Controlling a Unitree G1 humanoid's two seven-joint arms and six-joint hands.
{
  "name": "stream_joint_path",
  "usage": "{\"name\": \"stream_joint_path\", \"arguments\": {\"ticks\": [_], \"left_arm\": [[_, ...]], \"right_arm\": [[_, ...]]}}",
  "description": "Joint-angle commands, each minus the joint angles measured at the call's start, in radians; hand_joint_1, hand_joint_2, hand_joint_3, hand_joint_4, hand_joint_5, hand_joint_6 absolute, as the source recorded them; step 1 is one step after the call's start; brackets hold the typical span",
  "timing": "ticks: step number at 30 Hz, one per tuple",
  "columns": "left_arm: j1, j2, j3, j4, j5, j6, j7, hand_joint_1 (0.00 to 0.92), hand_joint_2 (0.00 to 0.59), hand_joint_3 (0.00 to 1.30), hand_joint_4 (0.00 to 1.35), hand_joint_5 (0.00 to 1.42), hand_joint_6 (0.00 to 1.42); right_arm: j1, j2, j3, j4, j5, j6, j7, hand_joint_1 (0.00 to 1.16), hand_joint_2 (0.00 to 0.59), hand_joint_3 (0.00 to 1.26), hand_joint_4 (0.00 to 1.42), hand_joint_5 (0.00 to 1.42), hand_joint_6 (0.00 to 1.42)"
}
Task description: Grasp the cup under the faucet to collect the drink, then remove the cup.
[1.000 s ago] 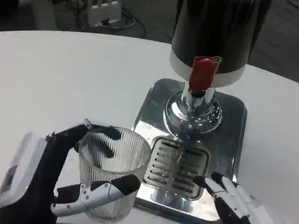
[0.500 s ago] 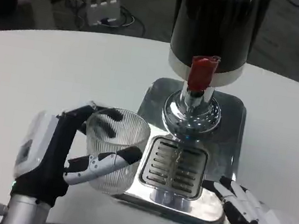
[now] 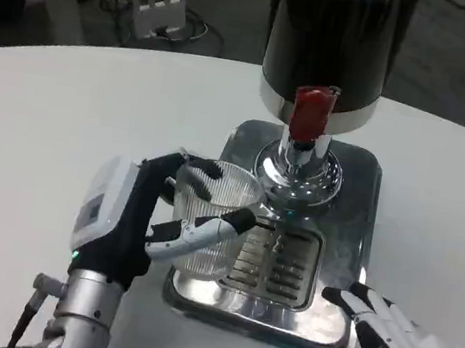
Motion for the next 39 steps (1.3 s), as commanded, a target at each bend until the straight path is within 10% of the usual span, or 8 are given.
{"name": "stream_joint_path", "arguments": {"ticks": [1,17,39], "left_arm": [[-0.088,-0.002,-0.039,0.087,0.028,-0.023,0.067,0.403,0.057,0.77,0.84,0.88,0.67],[-0.314,-0.069,-0.168,0.367,0.086,-0.01,0.202,0.414,0.058,0.77,0.84,0.89,0.68],[-0.335,-0.069,-0.22,0.442,0.085,0.015,0.241,0.43,0.063,0.65,0.74,0.83,0.65]], "right_arm": [[0.017,-0.001,-0.012,-0.013,0.017,-0.008,-0.016,0.35,0.437,0.12,0.02,0.0,0.0],[0.055,-0.023,-0.103,-0.019,0.097,-0.013,-0.029,0.35,0.437,0.12,0.02,0.0,0.0],[0.068,-0.027,-0.092,-0.011,0.115,-0.018,-0.055,0.35,0.437,0.13,0.03,0.0,0.0]]}}
